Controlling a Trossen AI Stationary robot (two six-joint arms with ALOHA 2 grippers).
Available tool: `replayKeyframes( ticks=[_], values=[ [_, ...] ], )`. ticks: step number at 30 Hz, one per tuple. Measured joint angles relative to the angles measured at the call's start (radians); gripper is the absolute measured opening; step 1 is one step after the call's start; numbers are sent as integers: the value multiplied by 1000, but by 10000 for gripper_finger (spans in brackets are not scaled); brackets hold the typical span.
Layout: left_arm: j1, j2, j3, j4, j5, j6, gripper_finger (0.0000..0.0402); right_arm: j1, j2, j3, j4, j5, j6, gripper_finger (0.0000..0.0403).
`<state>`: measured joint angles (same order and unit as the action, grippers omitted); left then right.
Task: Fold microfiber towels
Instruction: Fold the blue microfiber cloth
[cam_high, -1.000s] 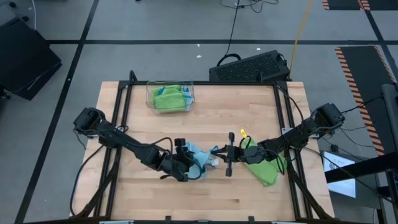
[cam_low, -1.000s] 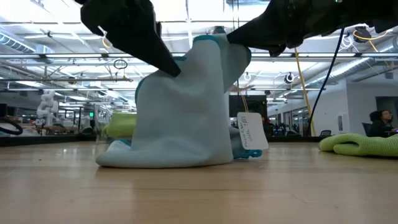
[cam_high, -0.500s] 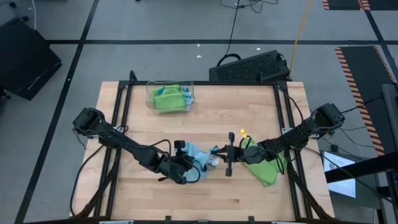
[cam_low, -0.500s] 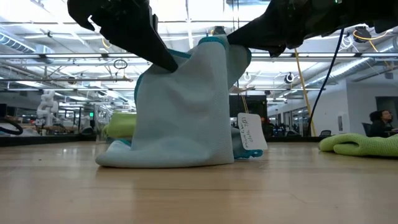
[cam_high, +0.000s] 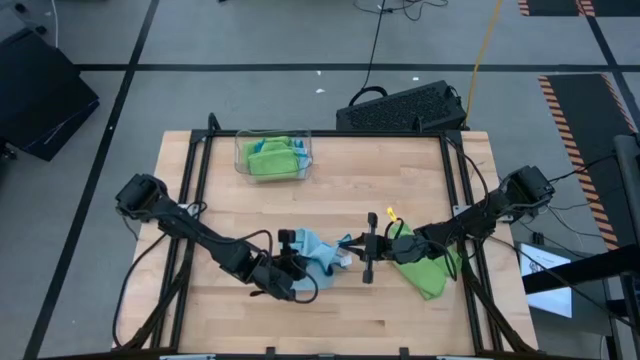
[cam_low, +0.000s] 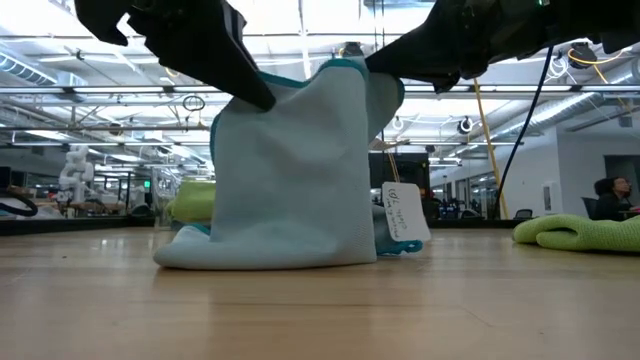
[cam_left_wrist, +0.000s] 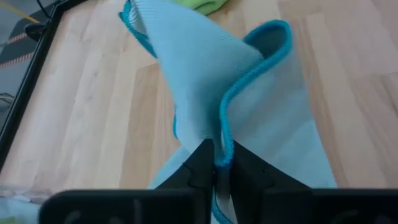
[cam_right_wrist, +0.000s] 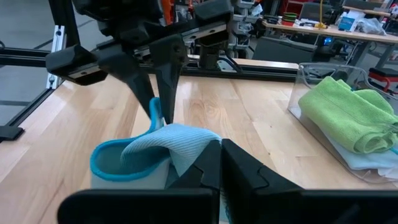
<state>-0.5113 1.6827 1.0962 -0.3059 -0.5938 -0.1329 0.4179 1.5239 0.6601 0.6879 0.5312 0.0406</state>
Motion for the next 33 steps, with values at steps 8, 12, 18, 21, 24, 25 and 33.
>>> replayKeyframes(
  ticks=[8,12,18,21,24,25,33],
  values=[
    [-28,-57,1,-65,-18,-67,11,0,0,0,-67,49,29,2],
    [-64,-76,0,-149,-72,-137,11,0,0,0,-106,44,51,2],
    [-103,-83,0,-379,-176,-336,10,12,1,0,-157,43,83,2],
    [-115,-83,0,-517,-195,-481,7,14,1,0,-164,49,92,2],
    [-120,-83,0,-647,-198,-624,5,16,1,0,-178,75,104,3],
    [-121,-83,0,-685,-199,-670,6,16,1,0,-181,74,105,6],
    [-139,-83,0,-905,-202,-931,5,16,1,0,-301,146,234,81]
  ],
)
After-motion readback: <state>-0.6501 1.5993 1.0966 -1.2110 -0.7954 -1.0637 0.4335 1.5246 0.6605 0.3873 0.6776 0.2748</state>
